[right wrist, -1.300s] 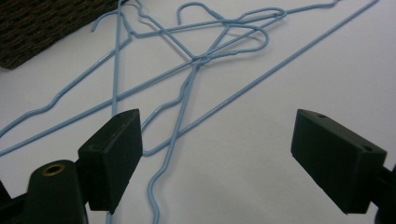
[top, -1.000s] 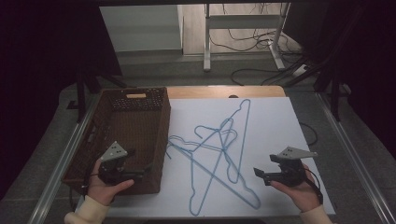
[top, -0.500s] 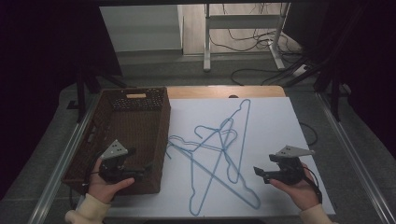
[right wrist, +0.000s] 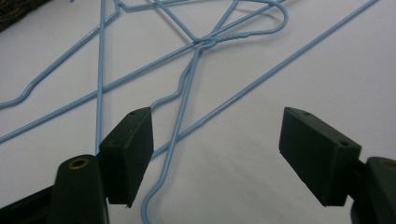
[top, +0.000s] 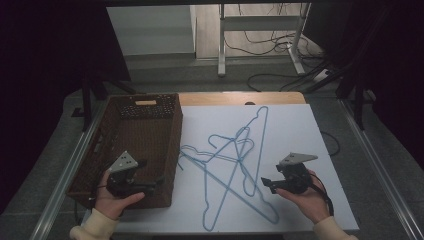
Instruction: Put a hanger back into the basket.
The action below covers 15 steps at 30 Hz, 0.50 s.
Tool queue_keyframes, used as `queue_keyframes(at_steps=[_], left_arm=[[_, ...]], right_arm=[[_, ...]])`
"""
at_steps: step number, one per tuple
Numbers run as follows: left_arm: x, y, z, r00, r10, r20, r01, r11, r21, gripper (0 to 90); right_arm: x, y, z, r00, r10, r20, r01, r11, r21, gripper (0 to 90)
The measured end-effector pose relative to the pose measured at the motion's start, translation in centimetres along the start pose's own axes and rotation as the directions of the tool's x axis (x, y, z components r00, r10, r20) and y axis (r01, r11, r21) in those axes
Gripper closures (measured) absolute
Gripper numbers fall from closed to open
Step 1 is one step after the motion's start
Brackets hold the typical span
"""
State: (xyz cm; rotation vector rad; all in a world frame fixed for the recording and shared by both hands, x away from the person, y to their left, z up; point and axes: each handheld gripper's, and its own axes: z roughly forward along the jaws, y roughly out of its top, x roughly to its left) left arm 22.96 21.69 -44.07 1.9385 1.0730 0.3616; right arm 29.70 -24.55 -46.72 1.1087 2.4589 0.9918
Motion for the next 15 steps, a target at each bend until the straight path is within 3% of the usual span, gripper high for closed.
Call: queue_keyframes(at_steps=[10, 15], left_arm=[[0.0, -0.3, 0.0, 0.9999, -0.011, -0.005, 0.011, 0.9999, 0.004, 12.8], [-0.1, -0.3, 0.0, 0.9999, -0.01, -0.004, 0.01, 0.9999, 0.008, 12.8]], right_arm=[[0.3, 1.7, 3.8, 0.9999, -0.014, 0.008, 0.013, 0.995, 0.099, 31.6], [0.5, 2.5, 5.2, 0.9994, -0.031, 0.015, 0.029, 0.992, 0.123, 33.3]])
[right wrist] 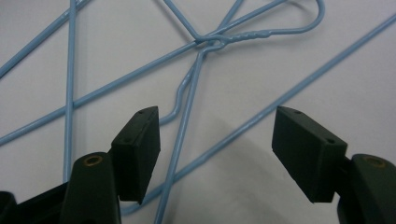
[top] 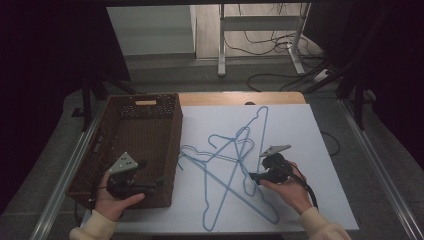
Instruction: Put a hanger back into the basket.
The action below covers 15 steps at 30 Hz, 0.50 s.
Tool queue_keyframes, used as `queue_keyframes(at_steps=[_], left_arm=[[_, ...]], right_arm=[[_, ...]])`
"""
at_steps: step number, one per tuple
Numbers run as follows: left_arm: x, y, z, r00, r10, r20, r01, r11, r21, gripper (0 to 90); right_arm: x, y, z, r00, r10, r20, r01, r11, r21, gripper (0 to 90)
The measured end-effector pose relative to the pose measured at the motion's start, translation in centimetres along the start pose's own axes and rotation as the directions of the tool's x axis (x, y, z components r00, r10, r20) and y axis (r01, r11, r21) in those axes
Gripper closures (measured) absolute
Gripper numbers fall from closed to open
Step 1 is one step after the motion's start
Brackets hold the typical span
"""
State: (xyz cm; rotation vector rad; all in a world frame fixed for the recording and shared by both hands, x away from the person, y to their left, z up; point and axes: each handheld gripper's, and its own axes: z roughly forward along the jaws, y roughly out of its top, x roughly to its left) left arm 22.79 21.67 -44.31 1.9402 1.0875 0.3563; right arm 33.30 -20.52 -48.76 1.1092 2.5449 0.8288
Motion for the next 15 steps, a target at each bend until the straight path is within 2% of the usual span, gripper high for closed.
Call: queue_keyframes(at_steps=[8, 15], left_arm=[[0.0, -0.1, 0.1, 1.0, -0.001, 0.003, 0.001, 1.0, 0.009, 13.0], [0.0, -0.1, 0.2, 1.0, 0.002, 0.006, -0.002, 0.9999, 0.01, 13.0]], right_arm=[[0.2, 1.1, 1.9, 0.9999, -0.004, 0.016, 0.003, 0.999, 0.051, 37.8], [0.3, 1.5, 2.7, 0.9989, -0.011, 0.046, 0.007, 0.997, 0.08, 42.9]])
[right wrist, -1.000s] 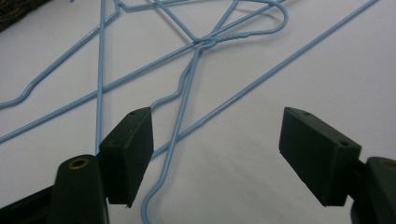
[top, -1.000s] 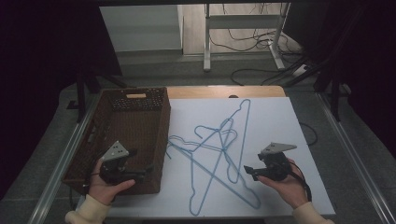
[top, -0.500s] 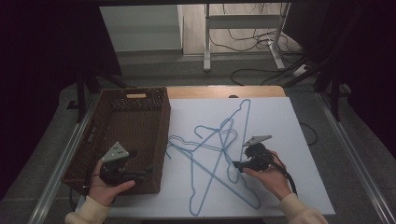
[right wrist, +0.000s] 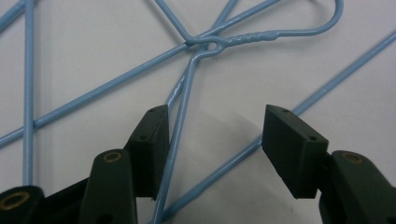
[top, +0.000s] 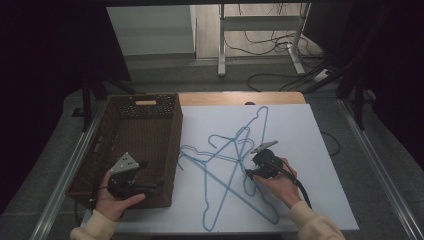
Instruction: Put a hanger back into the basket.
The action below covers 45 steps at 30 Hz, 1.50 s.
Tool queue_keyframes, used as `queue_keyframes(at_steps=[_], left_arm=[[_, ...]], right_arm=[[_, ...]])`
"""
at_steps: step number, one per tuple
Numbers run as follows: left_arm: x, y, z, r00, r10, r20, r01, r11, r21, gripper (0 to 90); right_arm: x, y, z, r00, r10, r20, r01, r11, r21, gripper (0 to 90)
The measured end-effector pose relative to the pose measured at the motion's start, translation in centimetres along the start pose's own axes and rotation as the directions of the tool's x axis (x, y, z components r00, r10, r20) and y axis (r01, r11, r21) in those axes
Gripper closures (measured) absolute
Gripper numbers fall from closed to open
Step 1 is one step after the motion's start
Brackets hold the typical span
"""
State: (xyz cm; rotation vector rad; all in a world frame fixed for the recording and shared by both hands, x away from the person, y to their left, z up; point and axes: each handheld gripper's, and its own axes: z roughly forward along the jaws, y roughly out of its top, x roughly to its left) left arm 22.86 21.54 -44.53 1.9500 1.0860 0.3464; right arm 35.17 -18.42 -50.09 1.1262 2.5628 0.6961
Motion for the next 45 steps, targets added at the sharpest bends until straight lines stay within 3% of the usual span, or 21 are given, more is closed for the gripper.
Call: queue_keyframes(at_steps=[6, 10, 12, 17, 24, 36, 45], left_arm=[[-0.1, 0.0, 0.0, 1.0, 0.001, 0.0, -0.001, 1.0, 0.001, 13.0], [-0.1, 0.0, -0.1, 1.0, 0.003, -0.001, -0.003, 1.0, -0.002, 13.0], [-0.1, 0.0, -0.1, 1.0, 0.003, -0.001, -0.003, 1.0, -0.002, 13.0], [-0.1, 0.0, -0.1, 1.0, 0.005, -0.002, -0.005, 1.0, -0.003, 13.0], [-0.1, 0.0, -0.2, 1.0, 0.007, -0.006, -0.007, 0.9999, -0.008, 13.0], [-0.2, 0.1, -0.4, 0.9999, 0.012, -0.011, -0.012, 0.9998, -0.014, 13.2], [-0.6, 0.6, -0.5, 0.9997, 0.025, -0.006, -0.026, 0.9995, -0.021, 13.7]], right_arm=[[0.6, 0.4, 0.6, 0.9991, -0.026, 0.034, 0.025, 0.999, 0.033, 49.7], [0.6, 0.6, 0.8, 0.9988, -0.031, 0.038, 0.029, 0.998, 0.051, 60.3], [0.7, 0.7, 0.8, 0.9995, -0.027, 0.014, 0.026, 0.998, 0.061, 70.0], [0.8, 0.9, 0.8, 0.9996, -0.017, -0.021, 0.018, 0.997, 0.075, 81.9], [0.2, 0.9, 0.4, 0.9998, 0.005, -0.022, -0.003, 0.998, 0.059, 86.7], [-1.3, 0.7, -2.3, 0.9944, 0.037, -0.099, -0.04, 0.999, -0.03, 87.5], [-1.7, 0.4, -4.9, 0.9866, -0.004, -0.163, -0.018, 0.991, -0.131, 87.7]])
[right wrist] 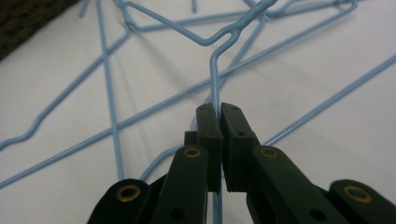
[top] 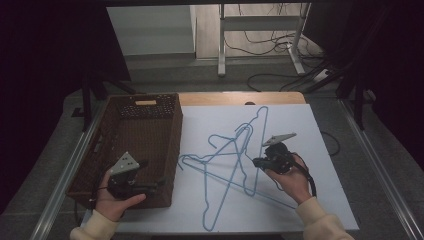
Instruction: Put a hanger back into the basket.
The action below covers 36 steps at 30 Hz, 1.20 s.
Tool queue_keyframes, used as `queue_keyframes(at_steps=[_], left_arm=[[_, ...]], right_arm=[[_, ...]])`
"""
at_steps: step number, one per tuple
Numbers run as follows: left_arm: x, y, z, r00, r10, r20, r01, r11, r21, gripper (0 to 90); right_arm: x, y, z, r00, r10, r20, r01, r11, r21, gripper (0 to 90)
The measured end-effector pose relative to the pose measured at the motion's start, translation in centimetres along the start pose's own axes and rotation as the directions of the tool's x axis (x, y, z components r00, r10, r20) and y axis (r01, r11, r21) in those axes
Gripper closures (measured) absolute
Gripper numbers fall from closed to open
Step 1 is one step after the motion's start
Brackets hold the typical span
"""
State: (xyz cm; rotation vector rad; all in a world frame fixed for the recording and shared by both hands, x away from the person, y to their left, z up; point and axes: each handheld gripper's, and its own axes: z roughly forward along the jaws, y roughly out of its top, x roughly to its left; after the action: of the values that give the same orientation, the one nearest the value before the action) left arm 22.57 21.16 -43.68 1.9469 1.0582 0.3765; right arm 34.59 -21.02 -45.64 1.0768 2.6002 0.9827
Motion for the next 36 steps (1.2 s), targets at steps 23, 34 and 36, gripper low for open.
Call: queue_keyframes(at_steps=[23, 34, 36], left_arm=[[-2.5, 3.0, 2.6, 0.9947, 0.086, 0.056, -0.088, 0.9958, 0.024, 15.9], [-3.9, 5.0, 4.2, 0.9864, 0.133, 0.096, -0.138, 0.9896, 0.042, 18.2], [-4.1, 5.2, 4.3, 0.985, 0.14, 0.101, -0.145, 0.9885, 0.043, 18.4]], right_arm=[[0.7, -0.2, -4.2, 0.9891, -0.067, -0.132, 0.052, 0.992, -0.114, 87.8], [1.5, 0.3, -5.4, 0.9806, -0.114, -0.16, 0.089, 0.984, -0.152, 87.9], [1.7, 0.3, -5.5, 0.9801, -0.117, -0.16, 0.093, 0.984, -0.154, 87.9]])
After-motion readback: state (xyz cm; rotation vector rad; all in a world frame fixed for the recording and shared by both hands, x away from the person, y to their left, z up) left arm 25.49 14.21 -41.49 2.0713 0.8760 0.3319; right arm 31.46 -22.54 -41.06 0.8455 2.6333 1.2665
